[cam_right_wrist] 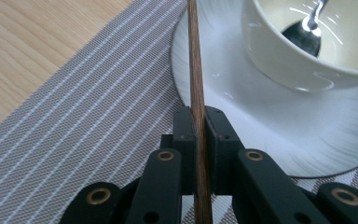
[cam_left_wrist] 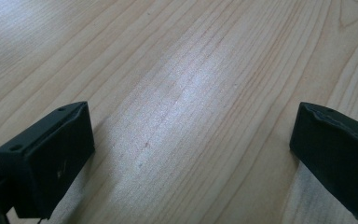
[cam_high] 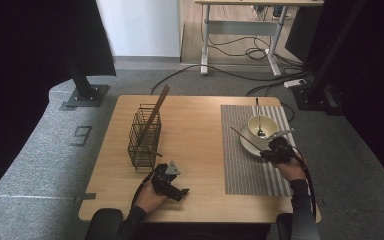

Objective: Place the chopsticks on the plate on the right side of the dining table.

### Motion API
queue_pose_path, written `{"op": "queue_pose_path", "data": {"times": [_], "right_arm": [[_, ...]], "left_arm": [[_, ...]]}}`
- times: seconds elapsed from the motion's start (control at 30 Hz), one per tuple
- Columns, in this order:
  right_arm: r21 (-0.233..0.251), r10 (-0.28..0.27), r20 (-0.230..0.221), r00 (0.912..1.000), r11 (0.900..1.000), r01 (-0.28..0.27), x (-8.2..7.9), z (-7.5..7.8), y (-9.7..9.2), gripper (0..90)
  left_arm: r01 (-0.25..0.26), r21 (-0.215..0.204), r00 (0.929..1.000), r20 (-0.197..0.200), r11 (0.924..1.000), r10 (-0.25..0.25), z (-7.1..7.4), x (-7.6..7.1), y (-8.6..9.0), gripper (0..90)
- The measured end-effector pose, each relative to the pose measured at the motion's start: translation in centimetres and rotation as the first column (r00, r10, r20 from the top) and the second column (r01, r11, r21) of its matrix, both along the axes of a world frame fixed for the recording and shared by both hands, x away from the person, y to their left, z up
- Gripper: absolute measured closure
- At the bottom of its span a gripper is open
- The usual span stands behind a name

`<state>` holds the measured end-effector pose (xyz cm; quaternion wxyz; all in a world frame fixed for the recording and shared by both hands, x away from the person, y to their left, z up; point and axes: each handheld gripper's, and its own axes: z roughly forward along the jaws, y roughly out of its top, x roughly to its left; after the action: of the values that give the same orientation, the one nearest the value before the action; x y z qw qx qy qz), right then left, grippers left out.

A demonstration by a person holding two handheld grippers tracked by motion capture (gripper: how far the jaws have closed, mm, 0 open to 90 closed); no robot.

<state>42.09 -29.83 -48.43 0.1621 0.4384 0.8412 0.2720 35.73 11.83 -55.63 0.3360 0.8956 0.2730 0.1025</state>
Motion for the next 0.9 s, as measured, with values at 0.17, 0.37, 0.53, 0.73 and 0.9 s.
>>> {"op": "queue_pose_path", "data": {"times": [0.17,0.37,0.53,0.73,0.9], "right_arm": [[-0.003,-0.019,-0.004,0.9998,0.9998,0.019,0.4,-0.5,-0.7,83.3],[0.004,-0.039,-0.004,0.9992,0.9992,0.039,0.7,-0.9,-1.6,83.3],[0.007,-0.047,-0.008,0.9989,0.9989,0.047,1.1,-1.3,-2.2,83.2],[0.009,-0.056,-0.015,0.9983,0.9984,0.056,1.3,-1.8,-2.9,81.2],[0.020,-0.081,-0.002,0.9967,0.9965,0.081,1.4,-2.0,-3.5,77.7]], "left_arm": [[0.001,0.000,1.0000,0.001,1.0000,-0.001,0.0,0.0,0.0,0.0],[0.002,0.000,1.0000,0.000,1.0000,-0.002,0.0,0.0,0.0,0.0],[0.003,0.000,1.0000,0.000,1.0000,-0.003,0.0,0.0,0.0,0.0],[0.003,0.000,1.0000,0.000,1.0000,-0.003,0.0,0.0,0.0,0.0],[0.003,0.000,1.0000,0.000,1.0000,-0.003,0.0,0.0,0.0,0.0]]}}
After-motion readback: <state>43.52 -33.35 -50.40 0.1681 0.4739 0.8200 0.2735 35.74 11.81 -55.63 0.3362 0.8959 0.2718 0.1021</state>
